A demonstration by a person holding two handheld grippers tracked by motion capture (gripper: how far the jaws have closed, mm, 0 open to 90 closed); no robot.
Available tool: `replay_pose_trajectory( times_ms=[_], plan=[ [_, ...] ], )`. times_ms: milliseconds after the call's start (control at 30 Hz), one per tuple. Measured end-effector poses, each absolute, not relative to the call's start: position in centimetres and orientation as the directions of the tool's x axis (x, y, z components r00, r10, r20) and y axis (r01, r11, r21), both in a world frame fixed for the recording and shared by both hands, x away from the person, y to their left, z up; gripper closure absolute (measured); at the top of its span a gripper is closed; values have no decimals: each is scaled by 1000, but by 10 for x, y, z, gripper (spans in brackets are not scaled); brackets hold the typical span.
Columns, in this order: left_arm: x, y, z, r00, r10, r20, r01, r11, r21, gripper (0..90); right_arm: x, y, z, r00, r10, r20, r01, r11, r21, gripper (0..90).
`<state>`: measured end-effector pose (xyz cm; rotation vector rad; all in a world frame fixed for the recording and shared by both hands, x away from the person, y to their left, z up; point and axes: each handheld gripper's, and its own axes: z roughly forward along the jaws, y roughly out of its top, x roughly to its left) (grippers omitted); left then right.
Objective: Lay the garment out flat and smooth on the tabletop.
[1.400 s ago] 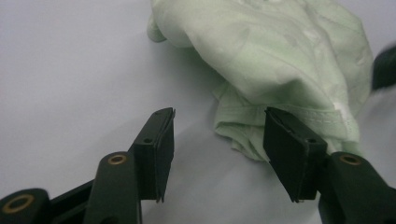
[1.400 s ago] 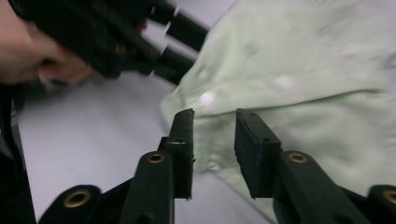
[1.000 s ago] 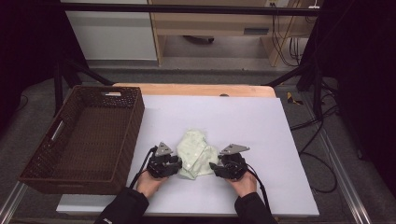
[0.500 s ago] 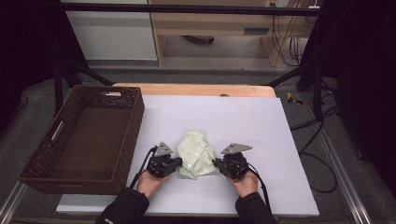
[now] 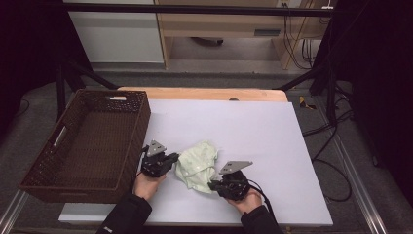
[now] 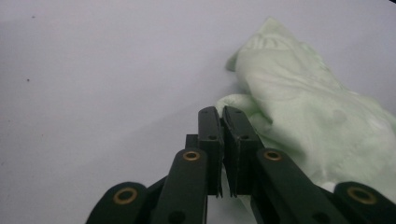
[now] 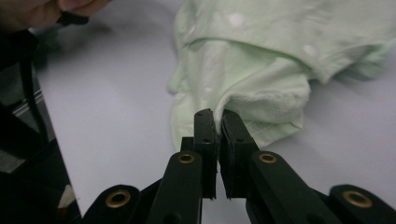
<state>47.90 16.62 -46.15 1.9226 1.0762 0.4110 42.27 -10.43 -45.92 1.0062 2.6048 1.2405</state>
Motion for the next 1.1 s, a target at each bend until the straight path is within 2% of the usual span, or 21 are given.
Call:
replay_pose_trajectory(
  times_ms=[100, 200, 367, 500, 633, 867, 1100],
  plan=[
    [480, 166, -463, 571, 811, -127, 530, -245, 812, 846, 421, -94, -466, -792, 583, 180, 518, 487, 704, 839],
    [478, 167, -459, 571, 808, -142, 521, -224, 824, 792, 423, -95, -469, -784, 602, 153, 506, 476, 720, 675],
    [465, 170, -445, 576, 812, -100, 455, -217, 864, 455, 428, -114, -459, -736, 660, 150, 500, 381, 778, 450],
    [456, 167, -438, 607, 784, -129, 442, -198, 875, 269, 435, -134, -453, -691, 706, 153, 505, 320, 802, 365],
    [446, 155, -439, 650, 749, -132, 463, -251, 850, 79, 440, -153, -450, -651, 748, 130, 497, 291, 817, 314],
    [426, 126, -446, 728, 669, -154, 461, -311, 831, 65, 446, -175, -449, -609, 785, 113, 492, 262, 830, 288],
    [412, 100, -461, 767, 622, -156, 470, -380, 797, 184, 449, -184, -451, -585, 803, 115, 510, 253, 822, 280]
  ],
)
